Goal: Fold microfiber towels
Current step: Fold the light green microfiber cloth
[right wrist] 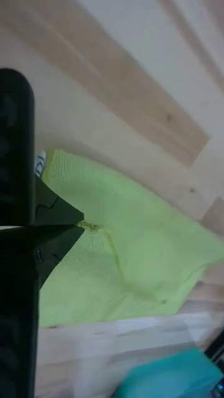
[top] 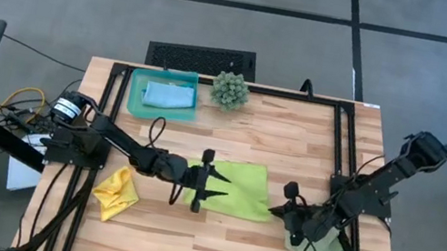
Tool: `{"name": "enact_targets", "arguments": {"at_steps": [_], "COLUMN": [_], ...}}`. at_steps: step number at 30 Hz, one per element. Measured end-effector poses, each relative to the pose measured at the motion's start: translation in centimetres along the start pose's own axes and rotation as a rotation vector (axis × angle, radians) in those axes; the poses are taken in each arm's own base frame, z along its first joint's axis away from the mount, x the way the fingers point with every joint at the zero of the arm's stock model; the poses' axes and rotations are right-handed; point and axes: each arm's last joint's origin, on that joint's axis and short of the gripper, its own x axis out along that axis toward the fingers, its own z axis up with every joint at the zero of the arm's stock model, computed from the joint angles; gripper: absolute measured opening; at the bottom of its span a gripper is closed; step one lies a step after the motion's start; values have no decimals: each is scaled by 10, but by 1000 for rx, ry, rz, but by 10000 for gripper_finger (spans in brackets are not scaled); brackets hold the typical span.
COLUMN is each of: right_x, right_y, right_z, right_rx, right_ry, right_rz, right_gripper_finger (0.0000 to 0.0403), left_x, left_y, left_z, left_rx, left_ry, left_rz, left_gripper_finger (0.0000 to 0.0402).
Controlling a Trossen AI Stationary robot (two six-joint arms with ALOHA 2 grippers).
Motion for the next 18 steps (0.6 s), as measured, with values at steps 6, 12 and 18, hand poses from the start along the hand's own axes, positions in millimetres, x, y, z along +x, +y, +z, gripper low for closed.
{"name": "enact_targets", "arguments": {"at_steps": [6, 12, 18], "right_x": [2, 2, 2], "right_y": [-4, -4, -4], "right_z": [-1, -1, -1], "right_rx": [17, 17, 17], "right_ry": [11, 10, 10], "right_rz": [-15, -15, -15], "right_gripper_finger": [16, 10, 16], "left_x": [1, 0, -4], "left_y": [12, 34, 34], "left_z": [-17, -38, -48], "left_rx": [-141, -321, -328], "left_ry": [166, 320, 397], "left_rz": [103, 179, 151], "left_gripper_finger": [157, 157, 157]}}
